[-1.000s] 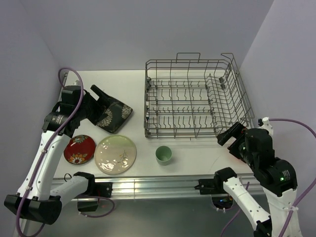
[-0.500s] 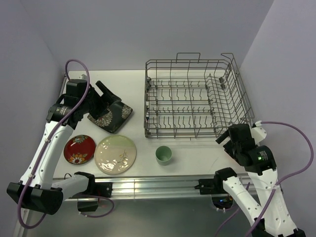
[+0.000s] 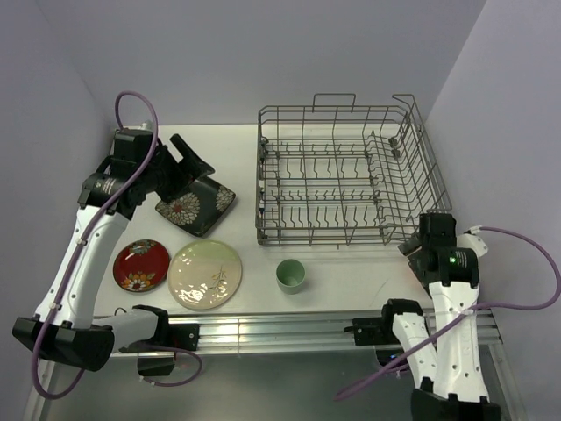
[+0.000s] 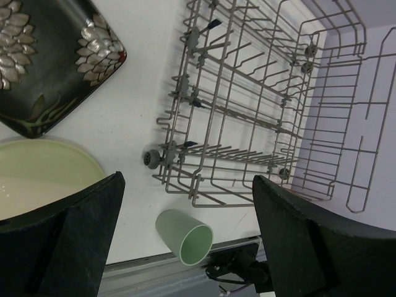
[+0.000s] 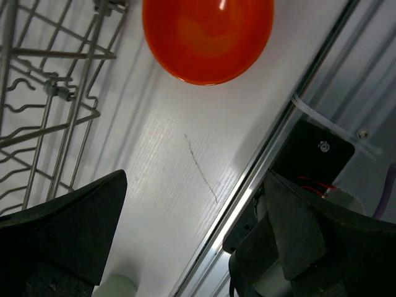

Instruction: Load the mixed dishes into the dish rack

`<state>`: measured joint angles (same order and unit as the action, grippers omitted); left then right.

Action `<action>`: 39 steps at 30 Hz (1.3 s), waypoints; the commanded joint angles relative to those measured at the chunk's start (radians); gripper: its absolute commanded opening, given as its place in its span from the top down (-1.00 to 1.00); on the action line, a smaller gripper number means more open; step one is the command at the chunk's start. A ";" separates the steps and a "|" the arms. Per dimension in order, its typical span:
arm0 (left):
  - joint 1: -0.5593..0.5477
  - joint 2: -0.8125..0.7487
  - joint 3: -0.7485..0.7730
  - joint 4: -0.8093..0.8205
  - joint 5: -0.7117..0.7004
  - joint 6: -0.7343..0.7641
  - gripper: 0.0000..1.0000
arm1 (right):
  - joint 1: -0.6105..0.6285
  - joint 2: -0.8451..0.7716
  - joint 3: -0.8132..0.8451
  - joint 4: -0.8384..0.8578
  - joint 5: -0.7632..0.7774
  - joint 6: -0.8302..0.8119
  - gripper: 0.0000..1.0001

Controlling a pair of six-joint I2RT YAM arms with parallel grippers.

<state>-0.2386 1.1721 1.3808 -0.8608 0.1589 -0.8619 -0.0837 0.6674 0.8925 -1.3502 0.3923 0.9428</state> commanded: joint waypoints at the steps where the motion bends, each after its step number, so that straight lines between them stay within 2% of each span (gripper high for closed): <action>1: -0.004 0.038 0.116 -0.059 -0.009 0.043 -0.82 | -0.114 0.040 -0.012 -0.041 -0.019 -0.027 -0.99; 6: -0.004 0.127 0.265 -0.155 0.007 0.052 -0.81 | -0.154 0.090 -0.035 -0.046 -0.015 0.027 -0.98; 13: -0.004 0.248 0.421 -0.260 0.053 0.055 -0.81 | -0.252 0.170 0.042 -0.033 0.059 0.025 -0.98; 17: -0.004 0.363 0.582 -0.400 -0.019 0.080 -0.85 | -0.317 0.219 0.078 -0.023 0.068 -0.002 -0.99; 20: -0.002 0.412 0.638 -0.440 -0.064 0.101 -0.90 | -0.347 0.242 0.091 -0.012 0.077 -0.025 -0.99; 27: 0.045 0.523 0.747 -0.481 -0.053 0.170 -0.93 | -0.406 0.250 0.028 0.094 0.034 -0.038 -0.98; 32: 0.110 0.572 0.752 -0.474 -0.038 0.170 -0.91 | -0.412 0.219 -0.070 0.141 -0.004 0.008 -0.94; 39: 0.151 0.603 0.767 -0.448 -0.002 0.181 -0.91 | -0.412 0.317 -0.150 0.298 0.005 0.048 -0.93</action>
<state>-0.0883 1.7798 2.0987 -1.3163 0.1341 -0.7136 -0.4889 0.9432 0.7532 -1.1736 0.3725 0.9504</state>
